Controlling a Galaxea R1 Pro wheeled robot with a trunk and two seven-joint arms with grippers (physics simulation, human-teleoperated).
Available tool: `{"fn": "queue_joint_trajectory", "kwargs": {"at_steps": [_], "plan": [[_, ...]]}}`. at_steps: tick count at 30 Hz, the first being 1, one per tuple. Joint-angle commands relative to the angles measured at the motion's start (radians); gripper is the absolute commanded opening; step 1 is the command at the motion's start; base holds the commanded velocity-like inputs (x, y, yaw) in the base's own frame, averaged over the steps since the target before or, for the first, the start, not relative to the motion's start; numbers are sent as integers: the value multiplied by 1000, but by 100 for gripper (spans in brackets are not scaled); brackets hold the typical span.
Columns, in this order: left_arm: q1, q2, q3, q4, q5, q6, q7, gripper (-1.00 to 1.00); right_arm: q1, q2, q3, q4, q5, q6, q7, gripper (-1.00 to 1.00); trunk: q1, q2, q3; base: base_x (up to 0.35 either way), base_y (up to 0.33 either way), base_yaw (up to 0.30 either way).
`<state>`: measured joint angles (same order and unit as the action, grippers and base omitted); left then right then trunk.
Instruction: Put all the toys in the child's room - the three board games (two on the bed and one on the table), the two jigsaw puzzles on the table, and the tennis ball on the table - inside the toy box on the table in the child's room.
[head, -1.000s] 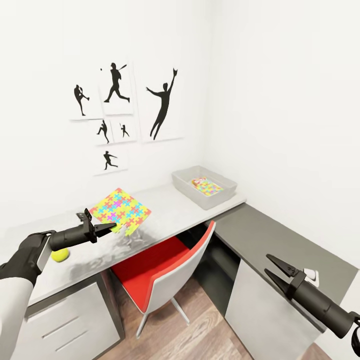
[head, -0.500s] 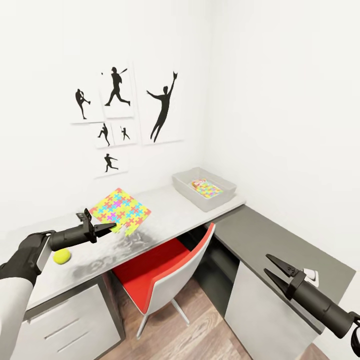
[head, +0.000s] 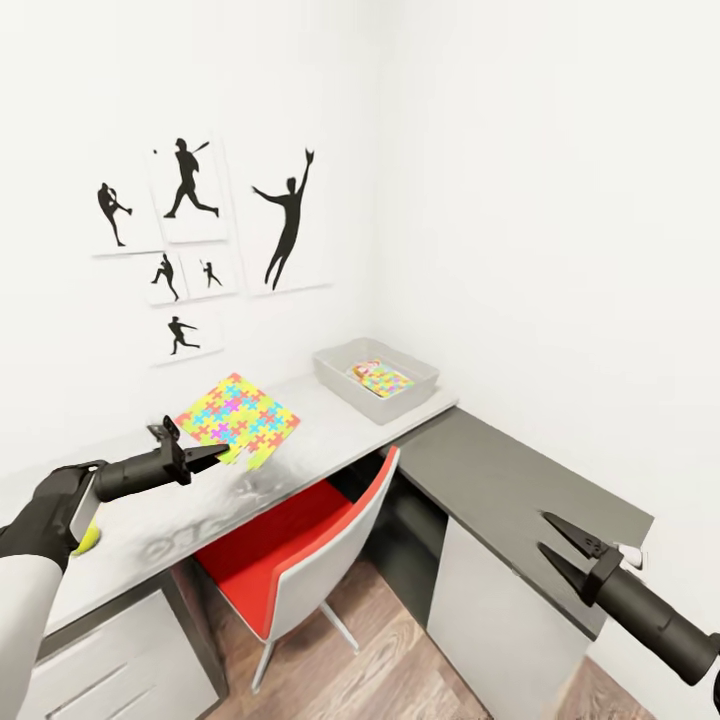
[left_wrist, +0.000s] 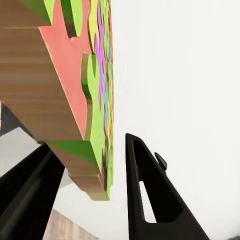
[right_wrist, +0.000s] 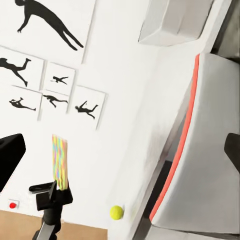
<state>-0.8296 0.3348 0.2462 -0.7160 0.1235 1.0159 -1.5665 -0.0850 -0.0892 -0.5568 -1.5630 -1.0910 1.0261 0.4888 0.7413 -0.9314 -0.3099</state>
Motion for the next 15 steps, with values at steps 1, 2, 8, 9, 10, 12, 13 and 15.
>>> {"fn": "queue_joint_trajectory", "kwargs": {"at_steps": [1,2,8,9,10,12,13,15], "plan": [[0,1,0,0,-1,10,-4,-100,-1,1,-6,4,7,5,8,100,-4,6,2,0,0,-276],[0,1,0,0,-1,10,-4,-100,-1,1,-8,6,7,5,8,100,-8,13,6,0,0,-276],[0,6,1,0,1,9,-4,-100,-1,0,-14,9,6,5,8,100,-31,55,28,0,0,-276],[0,7,1,0,1,9,-4,-100,-1,0,-14,9,6,5,8,100,-35,62,31,0,0,-276],[0,7,1,0,1,9,-4,-100,-1,0,-14,9,6,5,8,100,-38,69,35,0,0,-276],[0,7,1,0,1,9,-4,-100,-1,0,-13,8,6,5,8,100,-46,83,42,0,0,-276],[0,7,1,0,1,9,-4,-100,-1,0,-12,4,6,5,8,100,-50,90,46,0,0,-276],[0,7,1,0,1,9,-4,-100,-1,1,-12,0,6,4,8,100,-58,104,53,0,0,-276]]}}
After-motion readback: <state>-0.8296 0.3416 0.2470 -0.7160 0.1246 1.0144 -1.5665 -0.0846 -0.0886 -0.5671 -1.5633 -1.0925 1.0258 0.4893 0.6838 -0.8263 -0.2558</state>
